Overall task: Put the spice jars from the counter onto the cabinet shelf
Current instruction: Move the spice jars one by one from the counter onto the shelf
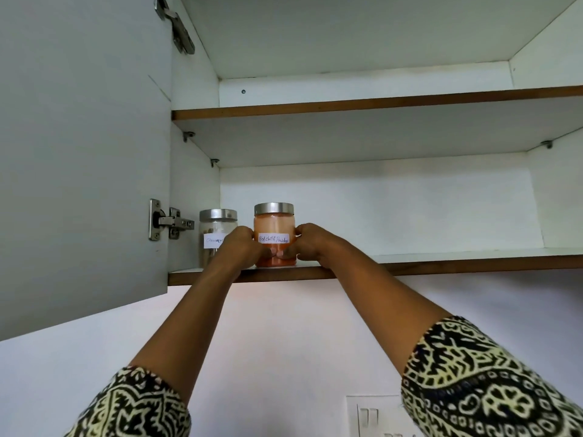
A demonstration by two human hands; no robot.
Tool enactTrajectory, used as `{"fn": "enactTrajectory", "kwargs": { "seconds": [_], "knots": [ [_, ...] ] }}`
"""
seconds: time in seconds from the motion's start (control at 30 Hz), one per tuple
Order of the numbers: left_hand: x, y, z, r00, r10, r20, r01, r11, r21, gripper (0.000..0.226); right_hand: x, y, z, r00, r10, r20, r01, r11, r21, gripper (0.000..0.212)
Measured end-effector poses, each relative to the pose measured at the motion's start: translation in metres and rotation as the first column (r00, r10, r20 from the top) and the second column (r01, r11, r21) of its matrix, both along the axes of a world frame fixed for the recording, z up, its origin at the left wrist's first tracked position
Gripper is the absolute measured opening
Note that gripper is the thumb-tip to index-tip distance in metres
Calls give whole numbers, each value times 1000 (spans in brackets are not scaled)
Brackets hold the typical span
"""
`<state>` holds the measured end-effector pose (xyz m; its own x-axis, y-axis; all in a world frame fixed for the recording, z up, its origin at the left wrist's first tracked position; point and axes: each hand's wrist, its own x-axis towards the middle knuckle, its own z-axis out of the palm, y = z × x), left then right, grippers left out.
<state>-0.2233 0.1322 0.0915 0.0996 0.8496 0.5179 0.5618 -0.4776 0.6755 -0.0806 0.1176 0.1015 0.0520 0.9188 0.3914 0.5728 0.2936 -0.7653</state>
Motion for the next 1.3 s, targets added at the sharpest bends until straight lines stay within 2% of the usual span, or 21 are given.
{"fn": "enactTrajectory", "kwargs": {
  "seconds": [0.2, 0.37, 0.57, 0.63, 0.73, 0.83, 0.93, 1.0, 1.07, 1.17, 1.3],
  "knots": [
    [-4, 17, -1, 998, 41, -56, -41, 999, 3, 43, -9, 15, 9, 998, 11, 57, -5, 995, -99, 61],
    [-7, 29, 5, 988, 109, -106, -108, 994, 9, 38, -17, 24, 6, 997, -32, 72, 38, 995, -93, 64],
    [-5, 22, 3, 954, 236, -186, -213, 968, 136, 33, -25, 16, 8, 986, -81, 146, 98, 989, -111, 67],
    [-8, 15, 1, 951, 255, -175, -216, 953, 212, 31, -26, 6, 9, 969, -149, 195, 162, 986, -51, 65],
    [-11, -5, -8, 981, 172, -94, -137, 945, 295, 41, -24, -19, 0, 949, -215, 232, 195, 975, 108, 64],
    [-13, -36, -30, 999, -20, 26, 9, 936, 351, 43, -18, -47, -27, 952, -217, 215, 158, 952, 261, 64],
    [-18, -61, -65, 971, -208, 117, 163, 938, 307, 40, -11, -77, -67, 966, -209, 151, 130, 901, 413, 48],
    [-21, -73, -94, 954, -264, 142, 223, 942, 251, 37, -6, -95, -99, 973, -199, 118, 121, 872, 474, 36],
    [-20, -80, -122, 933, -321, 161, 285, 935, 213, 32, -1, -110, -131, 977, -183, 113, 113, 885, 452, 30],
    [-11, -87, -174, 918, -359, 172, 335, 930, 154, 28, 6, -124, -190, 982, -140, 128, 99, 954, 281, 27],
    [2, -91, -248, 893, -407, 190, 411, 911, 19, 27, 12, -133, -267, 992, -102, 77, 97, 993, 62, 27]
  ]
}}
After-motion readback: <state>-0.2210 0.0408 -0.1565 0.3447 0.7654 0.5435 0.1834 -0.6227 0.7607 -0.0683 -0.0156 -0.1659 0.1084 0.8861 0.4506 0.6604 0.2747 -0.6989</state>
